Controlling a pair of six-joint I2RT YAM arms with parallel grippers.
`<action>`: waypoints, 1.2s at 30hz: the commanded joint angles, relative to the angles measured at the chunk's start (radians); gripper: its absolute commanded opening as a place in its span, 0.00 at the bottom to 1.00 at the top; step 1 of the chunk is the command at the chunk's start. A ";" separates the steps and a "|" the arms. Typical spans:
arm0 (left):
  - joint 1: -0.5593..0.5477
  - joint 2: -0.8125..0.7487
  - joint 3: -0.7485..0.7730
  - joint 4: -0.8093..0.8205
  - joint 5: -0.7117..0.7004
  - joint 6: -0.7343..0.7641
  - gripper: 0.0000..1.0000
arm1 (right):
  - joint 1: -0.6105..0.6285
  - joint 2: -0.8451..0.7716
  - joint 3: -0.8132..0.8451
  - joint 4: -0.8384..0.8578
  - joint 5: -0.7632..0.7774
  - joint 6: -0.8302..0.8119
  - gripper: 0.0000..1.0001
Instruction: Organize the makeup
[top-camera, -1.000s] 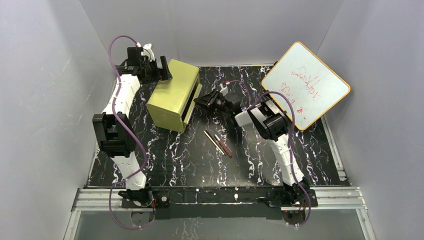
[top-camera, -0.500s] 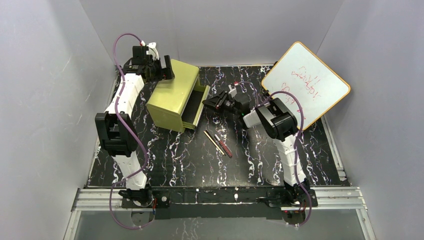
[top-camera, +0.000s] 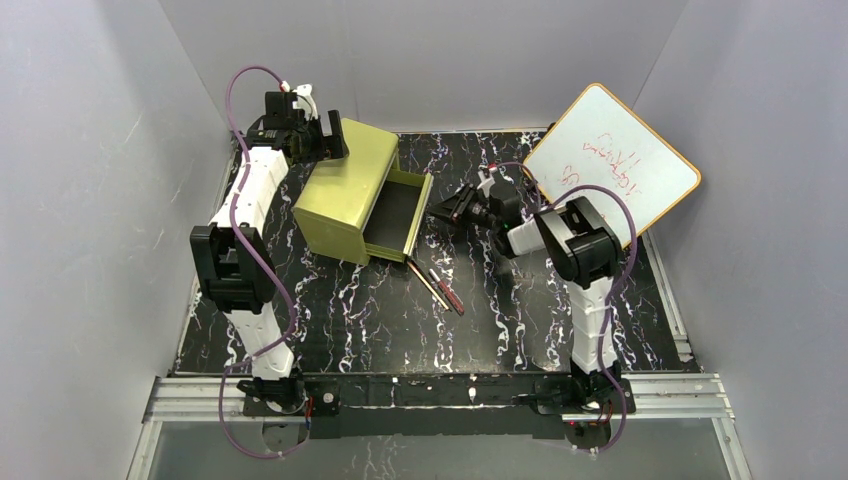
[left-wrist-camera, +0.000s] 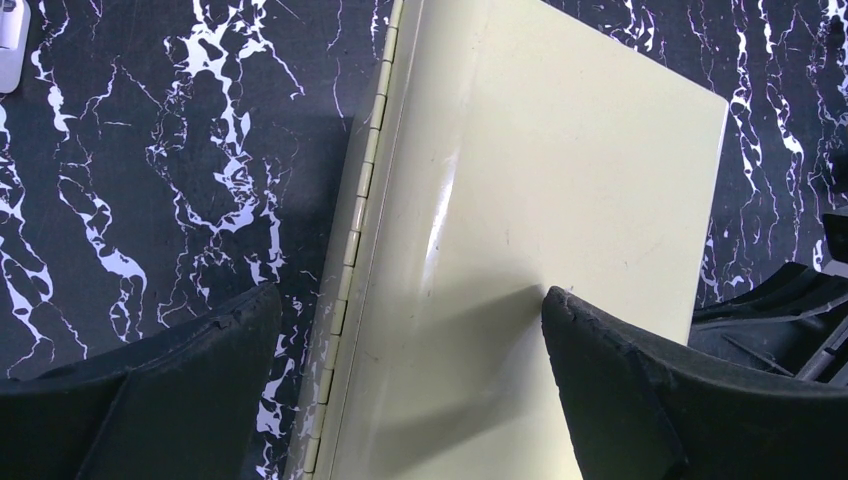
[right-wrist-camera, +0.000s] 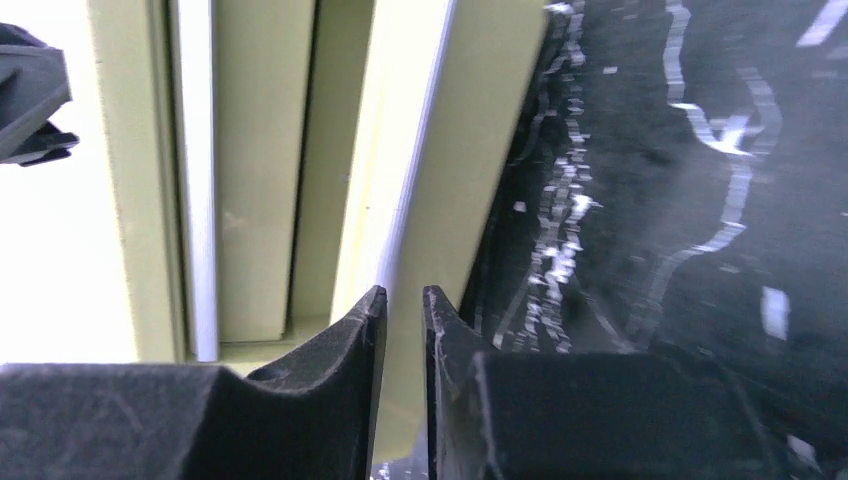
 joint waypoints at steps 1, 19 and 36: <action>0.011 0.066 -0.042 -0.172 -0.138 0.068 0.99 | -0.039 -0.071 -0.026 -0.140 0.042 -0.127 0.01; 0.011 0.066 -0.040 -0.172 -0.139 0.062 0.99 | 0.134 -0.425 0.329 -1.339 0.367 -0.741 0.63; 0.011 0.044 -0.043 -0.171 -0.129 0.060 0.99 | 0.403 -0.533 0.104 -1.527 0.748 -0.737 0.59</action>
